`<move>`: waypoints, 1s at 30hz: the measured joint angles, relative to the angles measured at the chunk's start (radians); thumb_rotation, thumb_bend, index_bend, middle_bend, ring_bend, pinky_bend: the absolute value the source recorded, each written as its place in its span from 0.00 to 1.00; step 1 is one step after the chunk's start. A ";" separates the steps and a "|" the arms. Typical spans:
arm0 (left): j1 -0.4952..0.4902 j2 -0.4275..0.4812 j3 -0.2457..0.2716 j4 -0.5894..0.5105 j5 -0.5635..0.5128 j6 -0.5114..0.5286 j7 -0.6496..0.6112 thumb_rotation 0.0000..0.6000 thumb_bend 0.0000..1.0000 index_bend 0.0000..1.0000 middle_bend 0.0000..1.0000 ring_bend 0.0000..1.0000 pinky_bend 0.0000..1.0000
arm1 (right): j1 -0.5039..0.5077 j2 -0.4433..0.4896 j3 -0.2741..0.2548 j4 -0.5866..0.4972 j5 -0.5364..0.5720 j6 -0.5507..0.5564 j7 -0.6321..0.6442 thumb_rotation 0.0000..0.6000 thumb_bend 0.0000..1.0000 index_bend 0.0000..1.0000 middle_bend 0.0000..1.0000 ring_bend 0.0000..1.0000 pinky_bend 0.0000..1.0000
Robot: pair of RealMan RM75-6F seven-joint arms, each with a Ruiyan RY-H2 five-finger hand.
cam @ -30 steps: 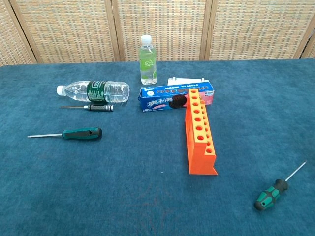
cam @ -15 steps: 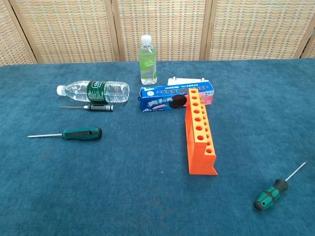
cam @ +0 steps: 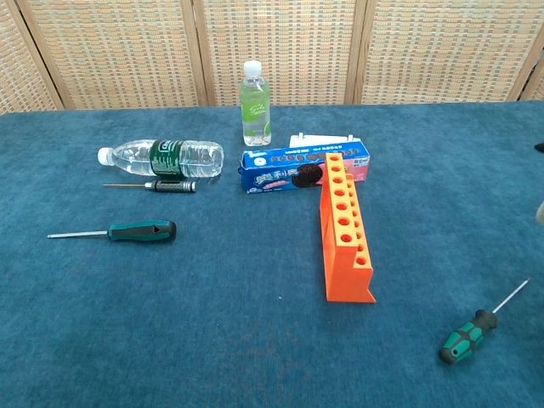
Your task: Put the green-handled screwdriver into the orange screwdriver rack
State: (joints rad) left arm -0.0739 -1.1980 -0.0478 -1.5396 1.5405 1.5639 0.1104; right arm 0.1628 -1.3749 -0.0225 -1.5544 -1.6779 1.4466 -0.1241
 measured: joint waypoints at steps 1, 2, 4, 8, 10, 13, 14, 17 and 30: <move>0.000 0.000 0.000 0.000 0.000 0.000 -0.001 1.00 0.00 0.00 0.00 0.00 0.00 | 0.001 -0.006 -0.003 0.001 0.000 -0.006 -0.002 1.00 0.22 0.40 0.00 0.00 0.00; 0.000 0.001 0.000 0.000 0.000 0.000 -0.002 1.00 0.00 0.00 0.00 0.00 0.00 | 0.003 -0.010 -0.005 0.002 -0.001 -0.011 -0.004 1.00 0.22 0.41 0.00 0.00 0.00; 0.000 0.001 0.000 -0.001 0.001 0.001 -0.002 1.00 0.00 0.00 0.00 0.00 0.00 | 0.005 -0.018 -0.009 0.005 -0.001 -0.020 -0.007 1.00 0.22 0.43 0.00 0.00 0.00; 0.000 0.001 0.000 0.000 0.002 0.000 -0.001 1.00 0.00 0.00 0.00 0.00 0.00 | 0.009 -0.032 -0.017 0.011 -0.001 -0.035 -0.011 1.00 0.22 0.44 0.00 0.00 0.00; -0.001 0.000 0.001 0.000 0.002 -0.003 0.001 1.00 0.00 0.00 0.00 0.00 0.00 | 0.011 -0.042 -0.023 0.015 -0.003 -0.044 -0.013 1.00 0.22 0.44 0.00 0.00 0.00; -0.002 -0.002 0.003 0.000 0.004 -0.004 0.006 1.00 0.00 0.00 0.00 0.00 0.00 | 0.014 -0.053 -0.027 0.017 -0.006 -0.053 -0.017 1.00 0.22 0.44 0.00 0.00 0.00; -0.002 -0.003 0.003 0.000 0.005 -0.004 0.007 1.00 0.00 0.00 0.00 0.00 0.00 | 0.016 -0.056 -0.028 0.017 -0.008 -0.056 -0.019 1.00 0.22 0.44 0.00 0.00 0.00; -0.002 -0.003 0.002 -0.001 0.003 -0.005 0.006 1.00 0.00 0.00 0.00 0.00 0.00 | 0.023 -0.067 -0.031 0.017 -0.009 -0.073 -0.032 1.00 0.22 0.44 0.00 0.00 0.00; -0.003 -0.001 0.001 -0.001 0.001 -0.007 0.000 1.00 0.00 0.00 0.00 0.00 0.00 | 0.056 -0.109 -0.039 0.023 0.026 -0.171 -0.098 1.00 0.22 0.44 0.00 0.00 0.00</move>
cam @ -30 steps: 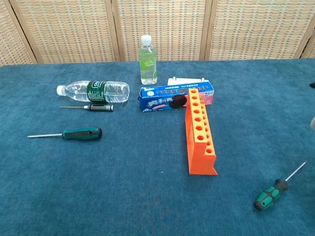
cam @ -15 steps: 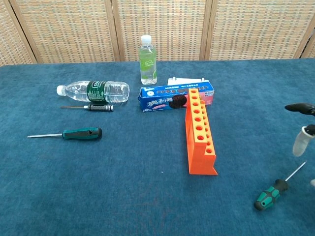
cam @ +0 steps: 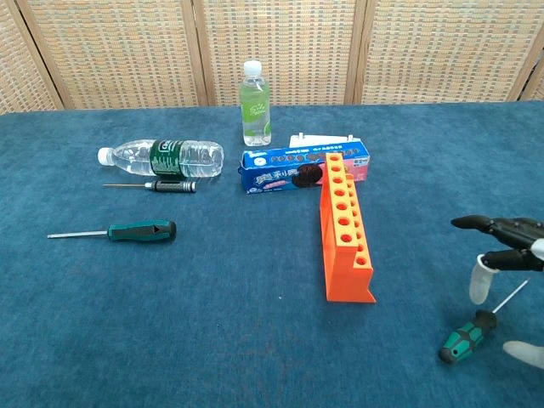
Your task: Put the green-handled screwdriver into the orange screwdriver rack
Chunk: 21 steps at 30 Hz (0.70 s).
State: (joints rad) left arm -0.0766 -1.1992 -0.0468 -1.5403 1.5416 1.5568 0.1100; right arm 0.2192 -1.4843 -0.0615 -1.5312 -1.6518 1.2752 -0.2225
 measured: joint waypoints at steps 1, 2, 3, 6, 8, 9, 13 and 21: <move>0.000 0.000 0.000 0.000 -0.001 -0.001 0.000 1.00 0.00 0.00 0.00 0.00 0.00 | 0.003 -0.003 0.001 0.000 0.004 -0.007 -0.004 1.00 0.22 0.44 0.00 0.00 0.00; 0.000 0.000 0.000 0.000 -0.002 -0.002 0.000 1.00 0.00 0.00 0.00 0.00 0.00 | 0.006 -0.006 0.002 0.000 0.007 -0.011 -0.007 1.00 0.22 0.44 0.00 0.00 0.00; -0.001 -0.001 0.000 0.000 -0.002 -0.003 0.001 1.00 0.00 0.00 0.00 0.00 0.00 | 0.009 -0.008 0.003 -0.001 0.009 -0.015 -0.009 1.00 0.22 0.44 0.00 0.00 0.00; -0.001 -0.001 0.001 0.000 -0.001 -0.004 0.002 1.00 0.00 0.00 0.00 0.00 0.00 | 0.018 -0.014 0.009 -0.009 0.012 -0.022 -0.015 1.00 0.22 0.44 0.00 0.00 0.00; -0.001 -0.001 0.000 0.000 -0.001 -0.003 0.002 1.00 0.00 0.00 0.00 0.00 0.00 | 0.024 -0.017 0.012 -0.014 0.014 -0.027 -0.022 1.00 0.22 0.44 0.00 0.00 0.00; -0.001 -0.001 0.000 0.000 -0.001 -0.003 0.001 1.00 0.00 0.00 0.00 0.00 0.00 | 0.026 -0.018 0.014 -0.016 0.016 -0.029 -0.024 1.00 0.22 0.44 0.00 0.00 0.00; 0.000 0.001 -0.002 0.000 -0.004 0.000 -0.004 1.00 0.00 0.00 0.00 0.00 0.00 | 0.035 -0.025 0.019 -0.020 0.027 -0.043 -0.032 1.00 0.22 0.44 0.00 0.00 0.00; -0.001 0.002 -0.003 0.002 -0.006 -0.003 -0.007 1.00 0.00 0.00 0.00 0.00 0.00 | 0.044 -0.032 0.014 -0.007 0.059 -0.075 -0.044 1.00 0.22 0.45 0.00 0.00 0.00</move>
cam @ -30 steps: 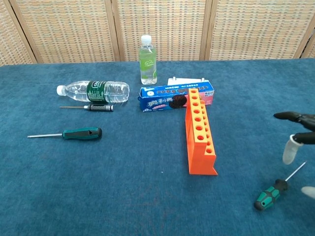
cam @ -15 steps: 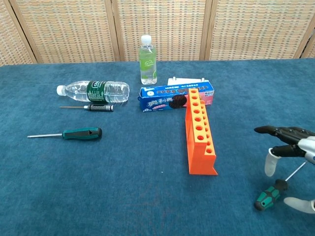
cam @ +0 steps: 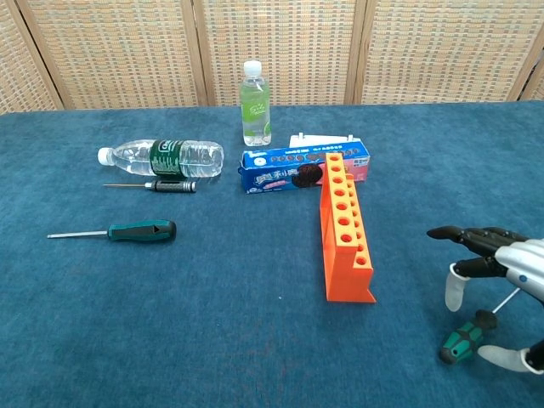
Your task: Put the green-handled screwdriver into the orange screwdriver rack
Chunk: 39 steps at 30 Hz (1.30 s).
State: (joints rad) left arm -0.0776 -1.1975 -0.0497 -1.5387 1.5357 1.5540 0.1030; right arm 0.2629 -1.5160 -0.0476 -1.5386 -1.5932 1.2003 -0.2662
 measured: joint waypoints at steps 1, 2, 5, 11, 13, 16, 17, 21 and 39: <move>0.000 0.000 0.000 0.000 0.001 0.000 0.001 1.00 0.00 0.00 0.00 0.00 0.00 | 0.001 0.000 -0.002 0.001 0.001 -0.001 0.001 1.00 0.22 0.45 0.00 0.00 0.00; 0.000 -0.001 0.001 0.000 0.001 0.000 0.002 1.00 0.00 0.00 0.00 0.00 0.00 | 0.001 0.000 -0.002 0.002 0.001 -0.001 0.002 1.00 0.22 0.45 0.00 0.00 0.00; 0.000 -0.001 0.001 -0.001 0.002 0.001 0.003 1.00 0.00 0.00 0.00 0.00 0.00 | 0.003 0.000 -0.004 0.003 0.002 -0.001 0.003 1.00 0.22 0.45 0.00 0.00 0.00; 0.000 -0.001 0.000 -0.001 0.000 0.001 0.003 1.00 0.00 0.00 0.00 0.00 0.00 | 0.009 -0.007 -0.004 0.008 0.016 -0.016 -0.002 1.00 0.22 0.45 0.00 0.00 0.00; 0.000 -0.001 0.000 -0.001 0.000 0.001 0.003 1.00 0.00 0.00 0.00 0.00 0.00 | 0.012 -0.011 -0.004 0.010 0.021 -0.021 -0.005 1.00 0.22 0.45 0.00 0.00 0.00; 0.000 0.000 0.000 -0.002 0.000 0.001 0.002 1.00 0.00 0.00 0.00 0.00 0.00 | 0.015 -0.015 -0.001 0.013 0.028 -0.027 -0.011 1.00 0.22 0.45 0.00 0.00 0.00; 0.000 0.000 0.000 -0.002 0.000 0.002 0.002 1.00 0.00 0.00 0.00 0.00 0.00 | 0.016 -0.016 -0.001 0.014 0.030 -0.028 -0.012 1.00 0.22 0.45 0.00 0.00 0.00; 0.001 0.000 -0.001 -0.002 -0.001 0.002 0.000 1.00 0.00 0.00 0.00 0.00 0.00 | 0.021 -0.018 0.001 0.015 0.038 -0.036 -0.017 1.00 0.22 0.45 0.00 0.00 0.00; 0.000 0.000 -0.001 -0.002 -0.001 0.000 0.001 1.00 0.00 0.00 0.00 0.00 0.00 | 0.032 -0.037 -0.002 0.039 0.082 -0.071 -0.027 1.00 0.22 0.45 0.00 0.00 0.00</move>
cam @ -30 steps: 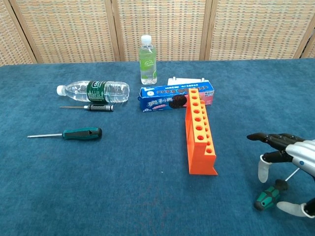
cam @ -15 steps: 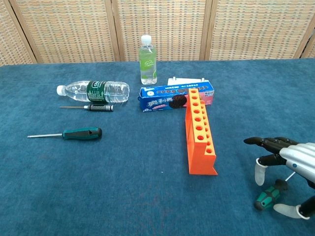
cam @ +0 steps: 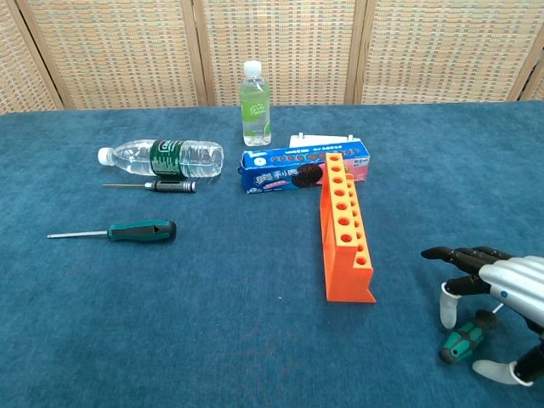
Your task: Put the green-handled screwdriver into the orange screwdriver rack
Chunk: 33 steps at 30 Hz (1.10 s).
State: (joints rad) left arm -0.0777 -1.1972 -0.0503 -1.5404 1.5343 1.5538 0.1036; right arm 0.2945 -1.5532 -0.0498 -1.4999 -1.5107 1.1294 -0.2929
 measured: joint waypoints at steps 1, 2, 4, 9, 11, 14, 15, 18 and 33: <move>0.000 0.000 0.000 0.000 0.000 0.000 0.000 1.00 0.00 0.00 0.00 0.00 0.00 | 0.000 -0.002 -0.001 0.002 0.002 -0.002 0.000 1.00 0.22 0.45 0.00 0.00 0.00; 0.000 0.000 0.000 0.000 0.000 0.000 0.000 1.00 0.00 0.00 0.00 0.00 0.00 | 0.001 -0.003 -0.001 0.004 0.003 -0.002 0.001 1.00 0.22 0.46 0.00 0.00 0.00; 0.000 0.000 0.001 0.000 0.001 0.001 0.000 1.00 0.00 0.00 0.00 0.00 0.00 | 0.001 -0.005 -0.001 0.006 0.005 -0.003 0.000 1.00 0.22 0.48 0.00 0.00 0.00; 0.000 -0.001 0.001 0.000 0.002 -0.001 0.002 1.00 0.00 0.00 0.00 0.00 0.00 | 0.003 -0.007 0.000 0.007 0.009 -0.002 -0.002 1.00 0.22 0.58 0.00 0.00 0.00; 0.000 -0.002 0.002 0.000 0.004 0.000 0.003 1.00 0.00 0.00 0.00 0.00 0.00 | 0.003 -0.008 0.000 0.008 0.010 -0.001 -0.002 1.00 0.22 0.61 0.00 0.00 0.00; -0.001 -0.002 0.003 0.000 0.004 -0.001 0.004 1.00 0.00 0.00 0.00 0.00 0.00 | 0.004 -0.010 0.000 0.010 0.009 0.001 -0.003 1.00 0.22 0.62 0.00 0.00 0.00; -0.001 -0.002 0.003 0.000 0.005 -0.001 0.004 1.00 0.00 0.00 0.00 0.00 0.00 | 0.004 -0.011 0.000 0.009 0.009 0.002 -0.002 1.00 0.22 0.63 0.00 0.00 0.00; -0.001 -0.003 0.003 0.001 0.005 -0.001 0.004 1.00 0.00 0.00 0.00 0.00 0.00 | 0.004 -0.010 0.000 0.007 0.006 0.007 0.002 1.00 0.22 0.63 0.00 0.00 0.00; 0.000 -0.001 0.003 0.000 0.008 0.003 0.001 1.00 0.00 0.00 0.00 0.00 0.00 | 0.005 0.047 0.064 -0.113 0.002 0.094 0.089 1.00 0.22 0.63 0.00 0.00 0.00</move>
State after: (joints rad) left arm -0.0779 -1.1986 -0.0476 -1.5408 1.5418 1.5571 0.1050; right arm 0.2991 -1.5064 0.0145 -1.6132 -1.5092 1.2238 -0.2041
